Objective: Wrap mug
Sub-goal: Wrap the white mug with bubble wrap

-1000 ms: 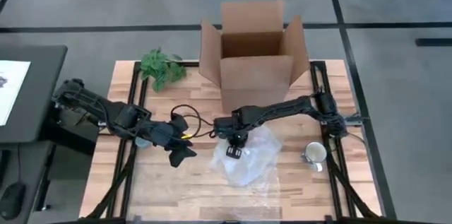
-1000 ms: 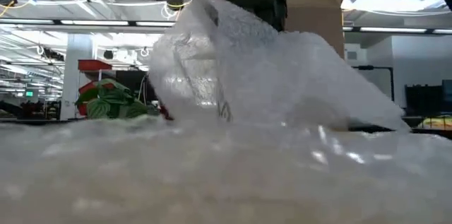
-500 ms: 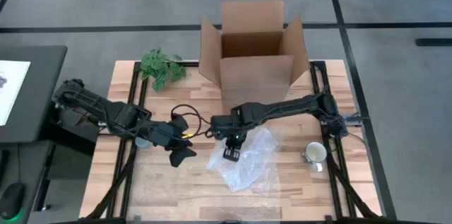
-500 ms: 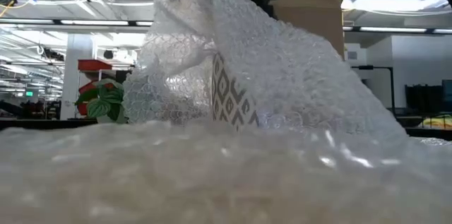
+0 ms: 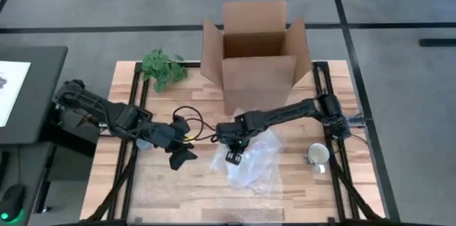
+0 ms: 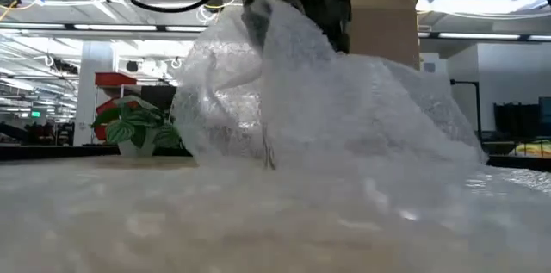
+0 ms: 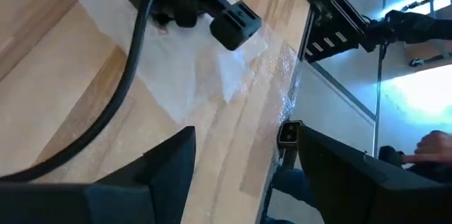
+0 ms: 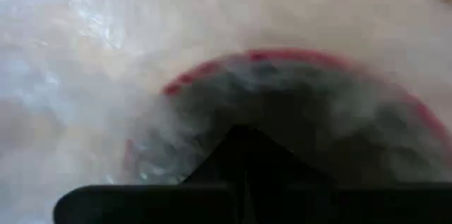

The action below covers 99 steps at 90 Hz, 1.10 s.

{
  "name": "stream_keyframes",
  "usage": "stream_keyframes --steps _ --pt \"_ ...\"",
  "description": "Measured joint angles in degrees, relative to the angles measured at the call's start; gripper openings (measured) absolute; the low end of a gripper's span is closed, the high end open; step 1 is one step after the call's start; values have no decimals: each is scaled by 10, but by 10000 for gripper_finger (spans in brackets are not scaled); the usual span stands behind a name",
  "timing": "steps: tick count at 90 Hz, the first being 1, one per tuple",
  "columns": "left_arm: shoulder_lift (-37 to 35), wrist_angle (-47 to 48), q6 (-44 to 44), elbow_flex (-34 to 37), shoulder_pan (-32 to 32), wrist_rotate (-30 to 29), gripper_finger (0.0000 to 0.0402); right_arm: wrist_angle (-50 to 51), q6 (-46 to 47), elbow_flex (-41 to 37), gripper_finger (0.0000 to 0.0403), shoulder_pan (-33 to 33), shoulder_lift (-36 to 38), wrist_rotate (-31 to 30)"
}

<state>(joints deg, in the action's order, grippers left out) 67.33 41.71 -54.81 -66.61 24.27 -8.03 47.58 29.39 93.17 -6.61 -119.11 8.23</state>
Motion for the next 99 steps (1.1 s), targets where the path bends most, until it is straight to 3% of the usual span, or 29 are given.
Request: stream_keyframes --steps 19,55,65,77,99 --pt "0 0 0 0 0 0 226 7 5 3 0 -1 1 -6" --pt "0 0 -1 0 0 0 226 162 -28 164 0 5 -2 -12" --pt "0 0 -1 0 0 0 226 168 -28 192 0 8 -1 14" --pt "0 0 0 0 0 0 226 157 -31 183 0 3 -2 24" --pt "0 0 2 0 0 0 226 90 -26 91 0 11 -3 22"
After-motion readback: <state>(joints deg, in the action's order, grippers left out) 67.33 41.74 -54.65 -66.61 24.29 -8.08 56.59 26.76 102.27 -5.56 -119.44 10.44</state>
